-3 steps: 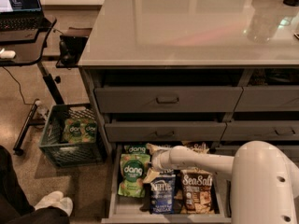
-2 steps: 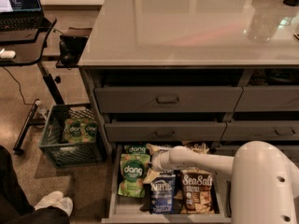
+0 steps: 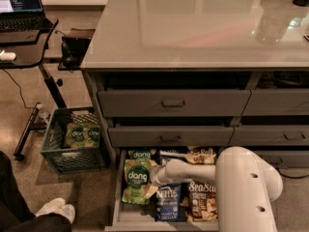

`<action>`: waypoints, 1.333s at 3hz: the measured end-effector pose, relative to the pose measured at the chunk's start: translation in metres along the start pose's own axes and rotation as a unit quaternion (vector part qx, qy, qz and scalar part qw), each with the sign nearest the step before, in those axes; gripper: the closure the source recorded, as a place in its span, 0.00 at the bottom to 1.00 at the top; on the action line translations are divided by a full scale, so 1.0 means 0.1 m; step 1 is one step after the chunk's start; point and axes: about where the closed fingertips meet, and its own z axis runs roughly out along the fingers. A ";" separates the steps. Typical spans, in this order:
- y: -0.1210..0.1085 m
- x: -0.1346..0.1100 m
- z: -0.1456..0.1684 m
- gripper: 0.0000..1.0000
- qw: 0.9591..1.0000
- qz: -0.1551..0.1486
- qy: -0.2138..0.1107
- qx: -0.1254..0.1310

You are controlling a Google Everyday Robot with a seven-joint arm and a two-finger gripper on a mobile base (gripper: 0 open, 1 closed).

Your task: Pick green rice chip bag from bottom drawer and place on counter

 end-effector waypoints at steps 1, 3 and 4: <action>0.09 0.00 0.08 0.00 1.000 -0.002 0.004 -0.005; 0.58 0.14 0.40 0.00 1.000 0.003 0.019 -0.002; 0.63 0.11 0.46 0.00 1.000 -0.006 0.021 0.020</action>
Offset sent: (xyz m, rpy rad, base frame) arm -0.0578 0.0242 -0.0721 -0.0351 0.0563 -0.0119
